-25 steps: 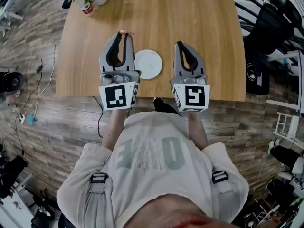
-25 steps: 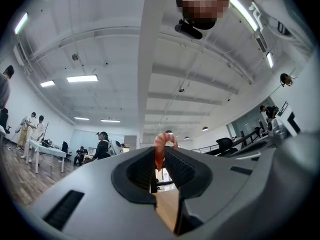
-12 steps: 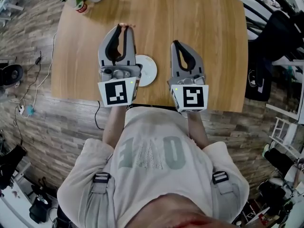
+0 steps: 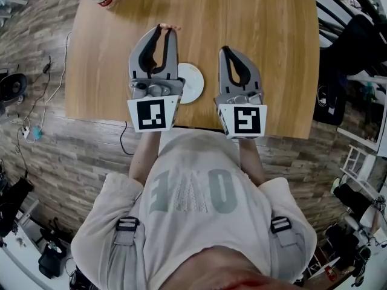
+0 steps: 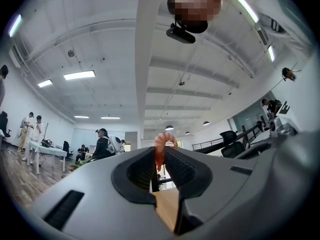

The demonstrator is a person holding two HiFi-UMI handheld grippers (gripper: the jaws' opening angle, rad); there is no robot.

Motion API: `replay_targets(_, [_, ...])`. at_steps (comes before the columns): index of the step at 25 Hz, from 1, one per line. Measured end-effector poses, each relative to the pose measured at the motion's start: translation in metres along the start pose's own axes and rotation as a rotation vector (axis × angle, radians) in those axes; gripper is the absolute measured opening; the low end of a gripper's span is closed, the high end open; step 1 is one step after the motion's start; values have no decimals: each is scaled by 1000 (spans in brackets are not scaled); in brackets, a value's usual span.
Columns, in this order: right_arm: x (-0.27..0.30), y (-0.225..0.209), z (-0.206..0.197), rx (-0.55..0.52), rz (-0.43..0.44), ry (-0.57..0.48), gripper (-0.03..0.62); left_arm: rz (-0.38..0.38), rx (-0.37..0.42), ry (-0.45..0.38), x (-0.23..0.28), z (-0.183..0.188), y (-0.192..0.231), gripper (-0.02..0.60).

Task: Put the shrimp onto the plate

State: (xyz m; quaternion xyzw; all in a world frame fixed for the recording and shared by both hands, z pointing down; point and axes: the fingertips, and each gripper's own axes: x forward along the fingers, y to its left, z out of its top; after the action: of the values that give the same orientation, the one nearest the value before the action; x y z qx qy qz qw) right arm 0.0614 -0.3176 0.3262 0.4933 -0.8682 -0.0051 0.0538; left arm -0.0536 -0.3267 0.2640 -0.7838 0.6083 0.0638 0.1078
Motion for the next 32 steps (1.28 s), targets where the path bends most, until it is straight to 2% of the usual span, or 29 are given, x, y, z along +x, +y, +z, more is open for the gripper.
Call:
replay_targets(8, [4,-1,6,-3,-30,-1,20,-49,8,-4,5,0,0,64])
replay_targets(12, [7,0,5,-8,-37,3,20,-77,4,32,6,-7,-5,64])
replay_targets(18, [9,9,-5,-28,-34,28,20,-119,-21,158,-1,-37,-8,63])
replay_targets(20, [8,9,-8,-24,-36,36,20,-128,-4,201,-1,-51,-10,63])
replay_targets(23, [4,7,-17,-6,-56,60,20,-140,8,280,-4,-79,-13,63])
replay_targets(28, [0,3,-27,5,-79,95,20,-202,2,420,-13,-126,-22,63])
replay_targets(32, [-6,-2,-36,4,-98,124,20,-257,-39,552,-26,-167,-33,64])
